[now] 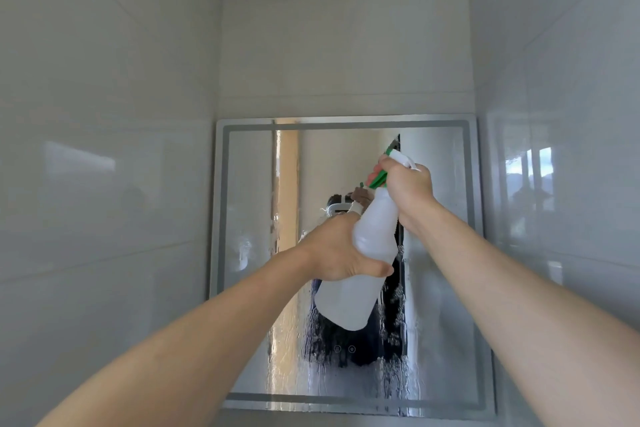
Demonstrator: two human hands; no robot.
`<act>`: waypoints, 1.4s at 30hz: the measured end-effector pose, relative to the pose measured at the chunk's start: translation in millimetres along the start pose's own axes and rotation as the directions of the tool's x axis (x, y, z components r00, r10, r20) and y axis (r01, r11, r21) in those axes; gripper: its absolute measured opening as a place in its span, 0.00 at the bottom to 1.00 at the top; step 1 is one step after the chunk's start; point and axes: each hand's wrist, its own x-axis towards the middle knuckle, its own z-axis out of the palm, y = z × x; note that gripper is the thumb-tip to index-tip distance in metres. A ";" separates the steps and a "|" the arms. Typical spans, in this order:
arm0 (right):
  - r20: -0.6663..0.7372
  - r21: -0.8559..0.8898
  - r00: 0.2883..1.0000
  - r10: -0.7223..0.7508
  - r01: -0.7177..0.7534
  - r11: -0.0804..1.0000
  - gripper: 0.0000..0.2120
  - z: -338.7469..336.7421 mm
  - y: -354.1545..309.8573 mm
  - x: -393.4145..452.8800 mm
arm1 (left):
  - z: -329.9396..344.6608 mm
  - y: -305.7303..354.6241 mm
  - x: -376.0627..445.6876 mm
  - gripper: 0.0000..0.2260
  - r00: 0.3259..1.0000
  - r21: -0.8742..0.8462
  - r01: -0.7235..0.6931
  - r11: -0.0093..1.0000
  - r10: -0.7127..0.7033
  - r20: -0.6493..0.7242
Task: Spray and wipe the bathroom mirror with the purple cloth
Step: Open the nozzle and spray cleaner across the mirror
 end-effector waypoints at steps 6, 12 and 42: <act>-0.041 -0.046 0.999 -0.025 0.023 0.999 0.06 -36.0 -7.6 0.8 | 28.6 21.1 11.6 0.23 0.999 -0.053 -0.046 0.998 0.047 0.023; -0.104 -0.075 0.994 -0.029 0.021 0.997 0.06 -66.4 -14.7 4.4 | 52.2 36.2 27.0 0.25 0.995 -0.091 -0.084 0.992 0.089 0.054; -0.211 -0.315 0.977 0.008 -0.076 0.946 0.03 -189.3 12.1 11.9 | 176.4 74.5 50.0 0.20 0.950 -0.384 -0.116 0.916 0.214 0.225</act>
